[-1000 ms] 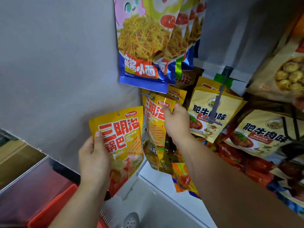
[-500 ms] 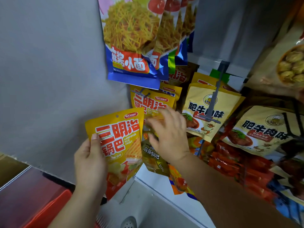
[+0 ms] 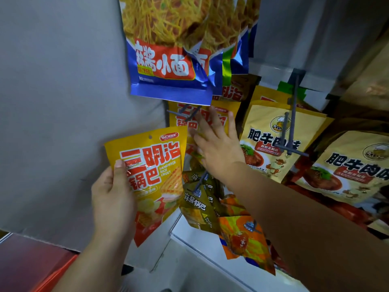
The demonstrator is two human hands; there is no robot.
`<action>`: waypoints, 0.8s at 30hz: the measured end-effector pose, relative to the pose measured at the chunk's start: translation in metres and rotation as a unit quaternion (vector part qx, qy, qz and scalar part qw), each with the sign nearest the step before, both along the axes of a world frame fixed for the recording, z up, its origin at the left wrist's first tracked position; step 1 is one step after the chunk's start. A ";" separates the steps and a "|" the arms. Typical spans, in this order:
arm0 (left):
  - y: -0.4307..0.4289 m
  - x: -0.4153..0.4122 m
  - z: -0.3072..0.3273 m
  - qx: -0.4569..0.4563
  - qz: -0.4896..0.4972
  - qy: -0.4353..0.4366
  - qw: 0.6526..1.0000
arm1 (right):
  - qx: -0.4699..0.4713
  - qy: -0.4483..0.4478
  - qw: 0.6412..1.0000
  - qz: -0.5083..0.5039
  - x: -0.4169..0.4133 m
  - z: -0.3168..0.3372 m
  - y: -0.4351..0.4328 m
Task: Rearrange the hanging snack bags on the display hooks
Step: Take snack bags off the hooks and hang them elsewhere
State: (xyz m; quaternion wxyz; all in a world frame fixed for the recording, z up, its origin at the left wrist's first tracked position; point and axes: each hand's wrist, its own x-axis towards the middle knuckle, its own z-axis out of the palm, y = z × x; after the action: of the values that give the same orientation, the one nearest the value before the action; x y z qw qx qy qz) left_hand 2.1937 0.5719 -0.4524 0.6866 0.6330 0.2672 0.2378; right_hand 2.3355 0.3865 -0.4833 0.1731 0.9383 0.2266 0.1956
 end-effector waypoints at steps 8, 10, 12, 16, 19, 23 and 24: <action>-0.004 -0.001 0.011 0.016 -0.041 0.016 0.999 | 0.015 0.074 0.996 -0.045 0.014 0.028 -0.003; -0.008 -0.001 0.015 0.014 -0.047 0.020 0.999 | 0.082 0.099 0.992 -0.012 0.003 0.031 -0.004; -0.011 0.001 0.018 0.017 -0.056 0.025 0.998 | 0.201 0.126 0.971 0.029 -0.013 0.029 -0.008; -0.017 0.010 0.023 0.019 -0.073 0.044 0.996 | 0.546 0.274 0.791 -0.035 -0.048 0.037 -0.017; -0.022 0.024 0.024 0.020 -0.095 0.063 0.993 | 0.751 0.362 0.542 -0.106 -0.067 0.051 -0.018; -0.023 0.040 0.023 0.017 -0.107 0.081 0.991 | 0.775 0.366 0.503 -0.106 -0.072 0.057 -0.017; -0.022 0.044 0.023 0.021 -0.110 0.084 0.990 | 0.780 0.360 0.501 -0.104 -0.070 0.056 -0.016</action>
State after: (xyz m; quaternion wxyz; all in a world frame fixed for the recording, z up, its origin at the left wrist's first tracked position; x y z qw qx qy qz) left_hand 2.2375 0.5496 -0.4299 0.6701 0.6907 0.2476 0.1120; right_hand 2.2655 0.3704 -0.4273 -0.7065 0.6992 -0.0745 -0.0805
